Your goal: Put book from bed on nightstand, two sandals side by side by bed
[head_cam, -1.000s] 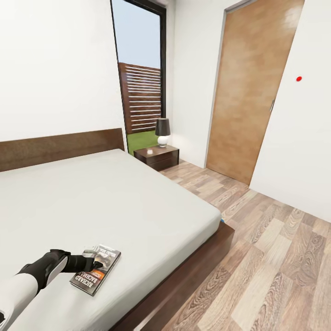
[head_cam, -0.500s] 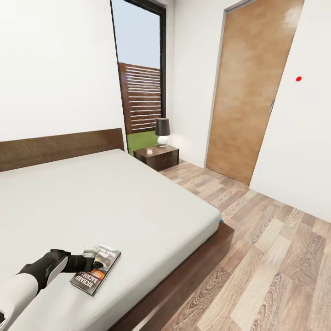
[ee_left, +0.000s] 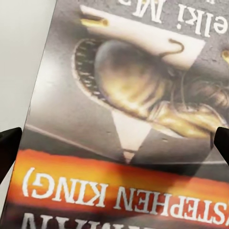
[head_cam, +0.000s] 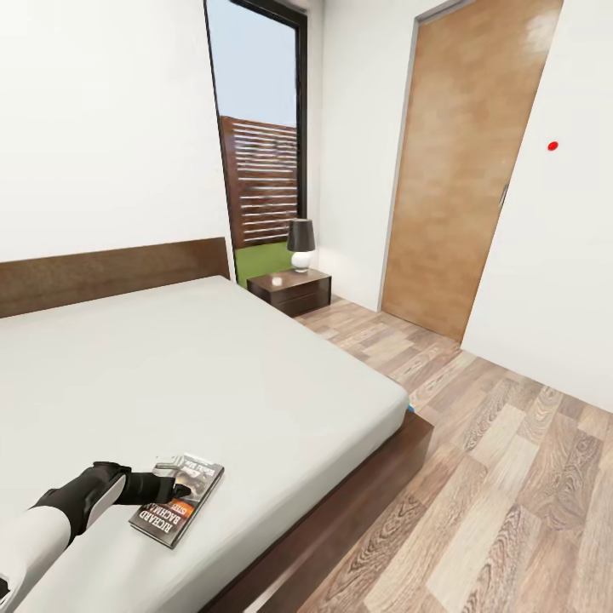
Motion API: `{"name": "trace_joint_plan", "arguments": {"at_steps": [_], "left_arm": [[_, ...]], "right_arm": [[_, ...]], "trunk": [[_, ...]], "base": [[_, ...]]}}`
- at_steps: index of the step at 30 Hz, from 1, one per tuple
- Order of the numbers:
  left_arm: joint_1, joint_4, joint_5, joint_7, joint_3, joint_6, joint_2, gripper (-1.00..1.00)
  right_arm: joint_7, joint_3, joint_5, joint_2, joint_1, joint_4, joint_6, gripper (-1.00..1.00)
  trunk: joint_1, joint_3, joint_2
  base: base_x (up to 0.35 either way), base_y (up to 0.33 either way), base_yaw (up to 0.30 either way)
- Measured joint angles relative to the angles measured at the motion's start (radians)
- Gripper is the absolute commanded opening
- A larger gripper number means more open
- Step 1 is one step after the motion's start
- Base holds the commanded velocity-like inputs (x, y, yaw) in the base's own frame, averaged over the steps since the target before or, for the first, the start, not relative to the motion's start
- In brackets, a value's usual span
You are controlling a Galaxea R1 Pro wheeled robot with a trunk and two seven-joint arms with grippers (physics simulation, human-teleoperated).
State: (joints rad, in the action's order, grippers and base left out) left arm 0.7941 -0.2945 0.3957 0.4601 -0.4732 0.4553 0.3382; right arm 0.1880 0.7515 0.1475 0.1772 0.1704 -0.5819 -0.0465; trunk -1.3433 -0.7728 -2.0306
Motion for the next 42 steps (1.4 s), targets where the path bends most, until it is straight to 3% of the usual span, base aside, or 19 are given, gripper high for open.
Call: {"name": "trace_joint_plan", "arguments": {"at_steps": [42], "left_arm": [[0.000, 0.000, 0.001, 0.000, 0.000, 0.000, -0.002, 1.00]], "right_arm": [[0.004, 0.000, 0.000, -0.001, 0.000, 0.000, -0.002, 1.00]], "trunk": [[0.000, 0.000, 0.000]], "base": [[-0.012, -0.004, 0.000]]}}
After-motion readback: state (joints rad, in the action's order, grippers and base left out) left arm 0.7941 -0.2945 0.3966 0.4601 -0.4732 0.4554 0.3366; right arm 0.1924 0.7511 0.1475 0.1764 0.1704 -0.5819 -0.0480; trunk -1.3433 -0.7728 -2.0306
